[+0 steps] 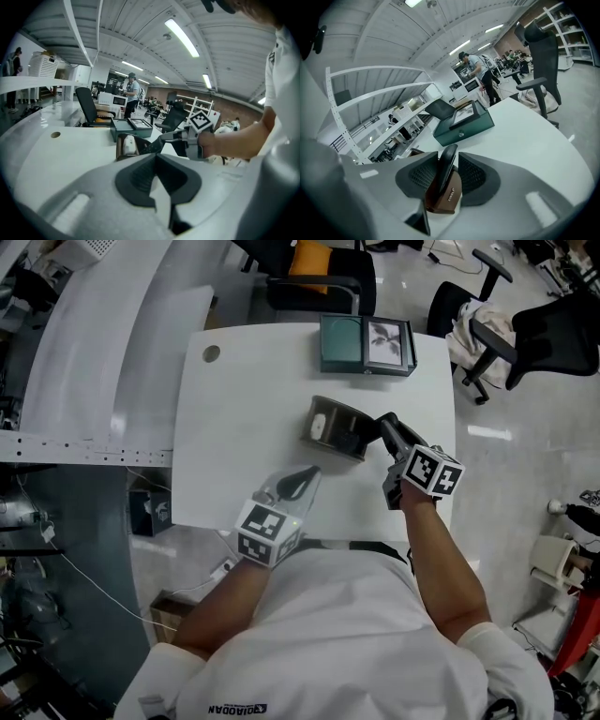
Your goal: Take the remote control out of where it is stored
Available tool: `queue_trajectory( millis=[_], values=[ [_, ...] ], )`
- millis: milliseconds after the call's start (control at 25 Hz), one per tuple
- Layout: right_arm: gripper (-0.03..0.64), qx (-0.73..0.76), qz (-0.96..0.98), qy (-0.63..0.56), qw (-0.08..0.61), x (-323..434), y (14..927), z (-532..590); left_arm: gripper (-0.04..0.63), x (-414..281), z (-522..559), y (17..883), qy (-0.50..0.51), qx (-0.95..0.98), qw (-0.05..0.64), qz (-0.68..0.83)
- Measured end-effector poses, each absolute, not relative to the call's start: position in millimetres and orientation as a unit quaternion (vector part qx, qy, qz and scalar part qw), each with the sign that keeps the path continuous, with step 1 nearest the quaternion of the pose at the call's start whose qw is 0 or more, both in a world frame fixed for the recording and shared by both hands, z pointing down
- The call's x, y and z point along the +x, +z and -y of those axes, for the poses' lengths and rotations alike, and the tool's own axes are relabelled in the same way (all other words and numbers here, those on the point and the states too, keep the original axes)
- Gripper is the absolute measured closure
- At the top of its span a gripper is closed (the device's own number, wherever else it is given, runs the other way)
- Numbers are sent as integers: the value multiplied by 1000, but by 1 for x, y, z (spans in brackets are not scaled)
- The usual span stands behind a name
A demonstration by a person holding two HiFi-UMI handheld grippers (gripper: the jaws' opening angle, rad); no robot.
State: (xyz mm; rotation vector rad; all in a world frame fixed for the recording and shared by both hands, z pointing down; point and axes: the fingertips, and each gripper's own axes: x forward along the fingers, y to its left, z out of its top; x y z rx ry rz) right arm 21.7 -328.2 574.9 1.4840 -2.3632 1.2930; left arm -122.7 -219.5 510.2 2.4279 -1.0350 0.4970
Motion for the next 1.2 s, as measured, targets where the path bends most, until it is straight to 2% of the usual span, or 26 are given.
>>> queue_trajectory(
  millis=[120,640,1200],
  values=[
    [503,478,763,434,26,18,572,328,592,-127,223,508,177,880,224,380],
    [520,457,803,381,33,8,538,314,592,-126,220,503,171,879,222,386],
    [522,467,807,360,-32,62,493,307,592,-106,216,496,162,881,222,386]
  ],
)
